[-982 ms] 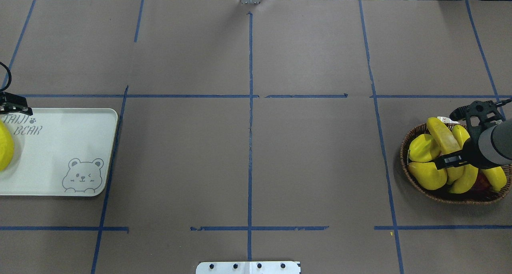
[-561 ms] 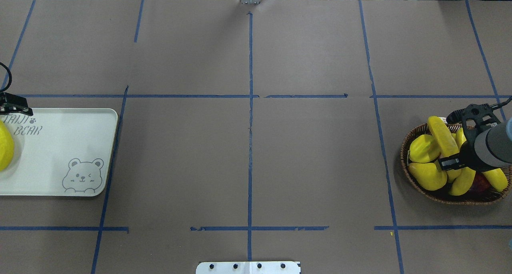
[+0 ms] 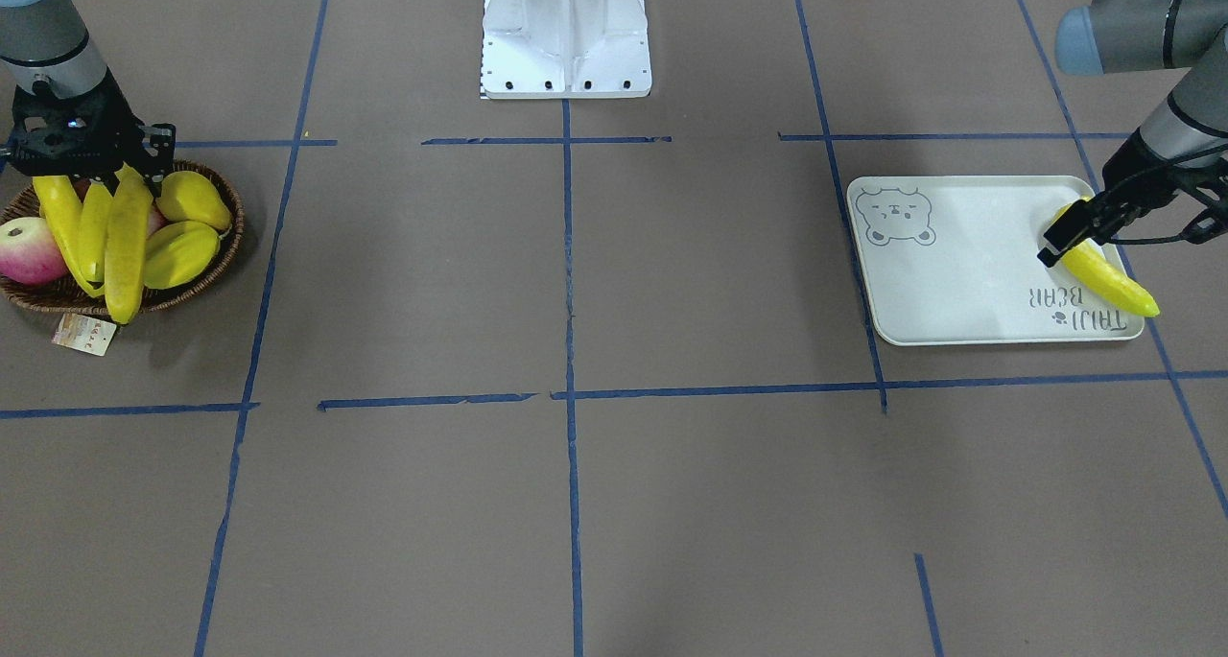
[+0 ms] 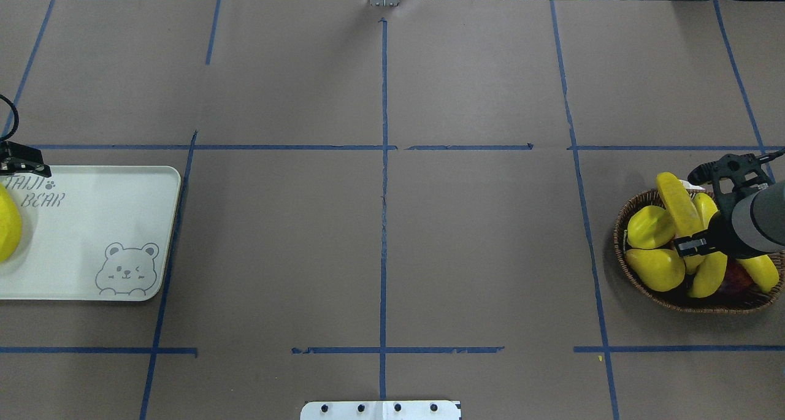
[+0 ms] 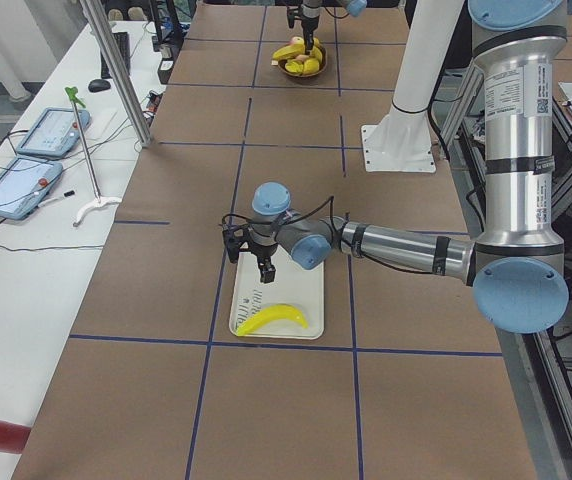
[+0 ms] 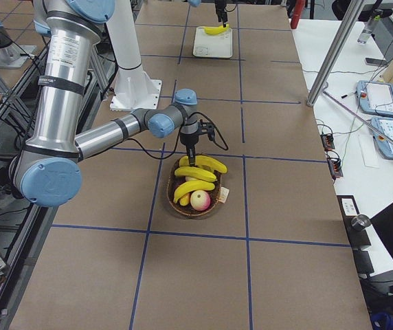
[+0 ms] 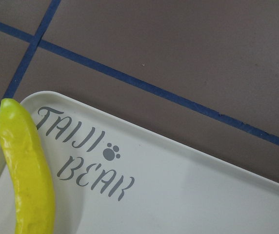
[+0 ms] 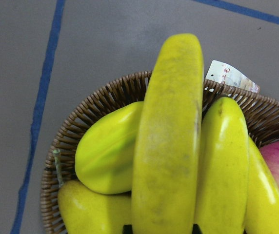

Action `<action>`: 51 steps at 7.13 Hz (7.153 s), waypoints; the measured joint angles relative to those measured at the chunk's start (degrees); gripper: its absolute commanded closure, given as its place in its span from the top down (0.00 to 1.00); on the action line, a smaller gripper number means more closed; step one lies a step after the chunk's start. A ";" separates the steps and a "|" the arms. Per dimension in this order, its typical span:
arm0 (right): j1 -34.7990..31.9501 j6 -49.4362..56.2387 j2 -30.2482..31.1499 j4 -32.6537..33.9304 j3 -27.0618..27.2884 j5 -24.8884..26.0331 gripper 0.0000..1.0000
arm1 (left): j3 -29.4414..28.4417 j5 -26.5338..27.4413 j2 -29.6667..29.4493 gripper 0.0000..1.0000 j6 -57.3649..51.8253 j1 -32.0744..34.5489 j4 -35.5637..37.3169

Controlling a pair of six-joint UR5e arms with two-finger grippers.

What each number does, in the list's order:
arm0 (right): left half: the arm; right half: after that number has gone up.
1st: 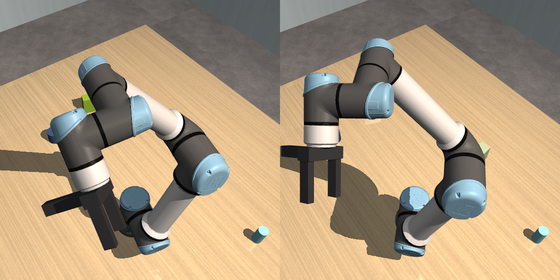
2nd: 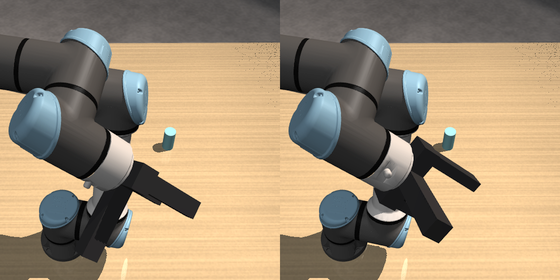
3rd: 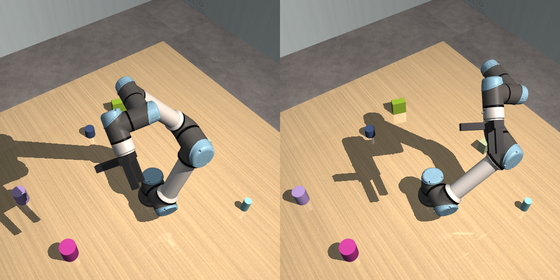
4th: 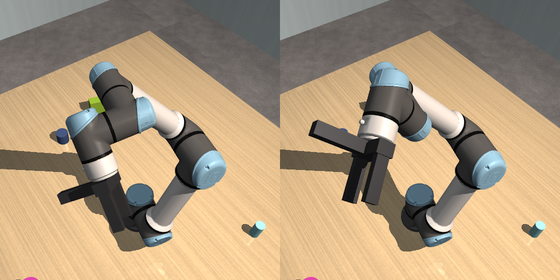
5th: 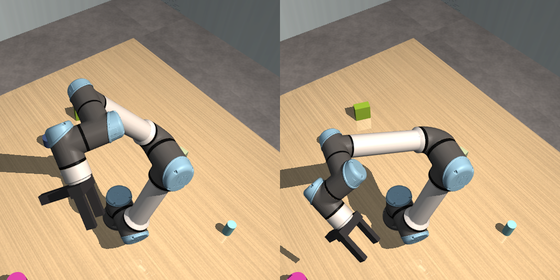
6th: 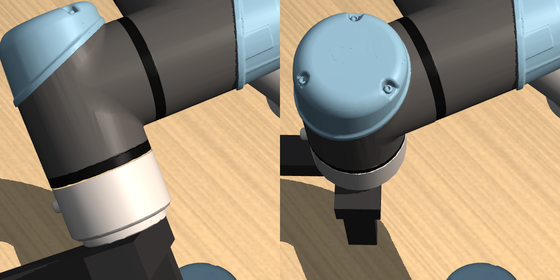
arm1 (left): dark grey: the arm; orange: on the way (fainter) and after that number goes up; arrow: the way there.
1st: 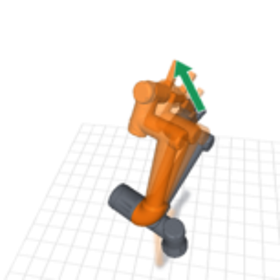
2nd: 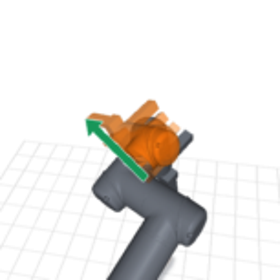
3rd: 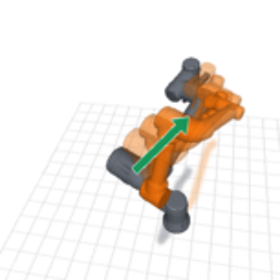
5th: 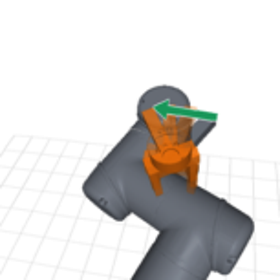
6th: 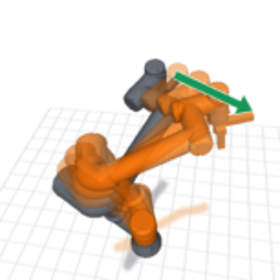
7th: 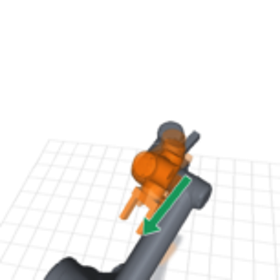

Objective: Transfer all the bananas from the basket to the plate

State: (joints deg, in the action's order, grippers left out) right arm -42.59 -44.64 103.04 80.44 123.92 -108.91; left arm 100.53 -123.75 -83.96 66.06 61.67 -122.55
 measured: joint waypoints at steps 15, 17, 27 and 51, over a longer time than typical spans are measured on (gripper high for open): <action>15.17 -41.24 -20.43 -35.72 -2.88 4.99 0.03 | 7.31 0.16 -27.61 1.00 35.15 -18.54 -4.74; 23.86 -44.18 -23.97 -40.50 -5.46 16.69 0.03 | 7.00 0.66 -31.07 1.00 39.61 -20.84 -5.16; 33.97 -45.01 -28.50 -45.20 -9.31 29.89 0.04 | 0.90 11.63 -41.42 0.56 43.71 -33.28 -4.47; -0.81 -6.90 -24.36 17.44 3.01 -7.67 1.00 | 15.76 9.62 -10.35 0.00 6.13 -6.24 36.44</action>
State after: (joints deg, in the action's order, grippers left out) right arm -43.40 -51.54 78.68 97.88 126.94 -116.58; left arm 116.29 -114.13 -94.31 72.19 55.43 -86.11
